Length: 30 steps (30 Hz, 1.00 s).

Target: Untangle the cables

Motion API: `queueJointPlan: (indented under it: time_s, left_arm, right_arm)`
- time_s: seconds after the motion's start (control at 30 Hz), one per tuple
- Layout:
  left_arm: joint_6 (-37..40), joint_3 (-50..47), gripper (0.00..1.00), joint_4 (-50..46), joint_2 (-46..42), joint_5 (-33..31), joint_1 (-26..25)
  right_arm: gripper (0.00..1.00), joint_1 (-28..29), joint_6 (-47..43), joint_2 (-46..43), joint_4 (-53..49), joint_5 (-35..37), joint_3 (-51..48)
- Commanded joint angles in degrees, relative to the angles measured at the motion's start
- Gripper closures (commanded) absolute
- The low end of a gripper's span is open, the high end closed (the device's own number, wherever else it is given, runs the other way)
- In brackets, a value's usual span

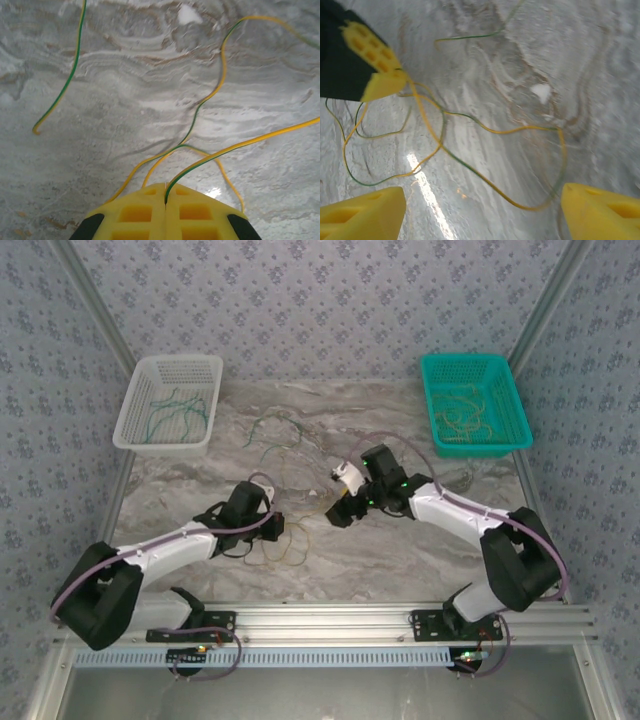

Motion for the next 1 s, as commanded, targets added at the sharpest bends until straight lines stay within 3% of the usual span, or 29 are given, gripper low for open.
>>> queueJointPlan:
  time_s: [0.0, 0.23, 0.53, 0.63, 0.77, 0.97]
  left_arm:
    - [-2.6, 0.7, 1.0, -1.8, 1.8, -2.7, -0.2]
    - [-6.2, 3.2, 1.0, -5.6, 7.7, -5.4, 1.0]
    - [-7.1, 3.3, 1.0, -1.9, 9.4, -4.7, 1.1]
    - [-7.5, 1.9, 1.0, 1.0, 8.4, -4.0, 1.1]
    - [-7.8, 1.2, 1.0, 2.7, 7.9, -4.3, 1.2]
    - [-9.0, -0.5, 1.0, 4.9, 5.6, -5.8, 1.3]
  right_arm:
    - [0.16, 2.9, -6.1, 4.0, 1.1, 3.0, 1.0]
    - [0.11, 8.8, -7.5, 10.7, 3.5, 0.9, 2.8]
    - [0.12, 16.7, -5.5, 22.1, 3.1, 9.3, 10.1]
    - [0.15, 17.7, -4.7, 25.3, 3.2, 8.4, 12.0]
    - [0.31, 20.7, -6.9, 28.0, 3.3, 11.8, 13.0]
    - [0.83, 22.2, -6.8, 30.7, 2.6, 19.1, 14.2]
